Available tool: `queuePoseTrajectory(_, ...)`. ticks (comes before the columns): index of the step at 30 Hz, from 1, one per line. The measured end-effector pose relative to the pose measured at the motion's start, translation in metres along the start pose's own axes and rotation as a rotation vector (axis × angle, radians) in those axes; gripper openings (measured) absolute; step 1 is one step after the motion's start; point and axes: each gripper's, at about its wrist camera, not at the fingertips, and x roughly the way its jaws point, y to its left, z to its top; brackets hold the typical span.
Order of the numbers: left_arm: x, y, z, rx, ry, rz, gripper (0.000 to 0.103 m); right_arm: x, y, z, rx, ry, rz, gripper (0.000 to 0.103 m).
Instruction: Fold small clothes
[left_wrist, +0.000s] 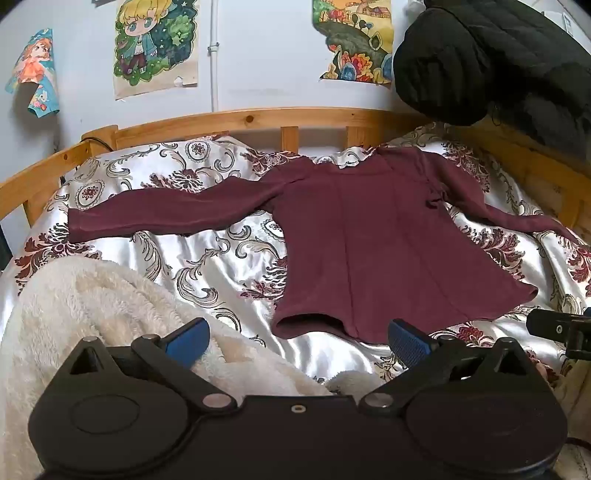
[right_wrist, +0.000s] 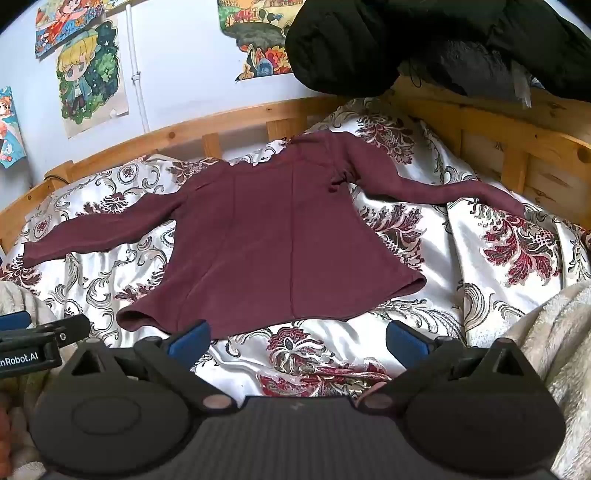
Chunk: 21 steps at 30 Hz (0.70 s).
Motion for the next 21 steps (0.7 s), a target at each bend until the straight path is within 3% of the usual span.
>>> queuePoseTrajectory(21, 0.0001, -0.0001, 0.0, 0.002, 0.005, 0.001, 0.102, 0.0001, 0.0005, -0.0001, 0.003, 0.005, 0.002, 0.103)
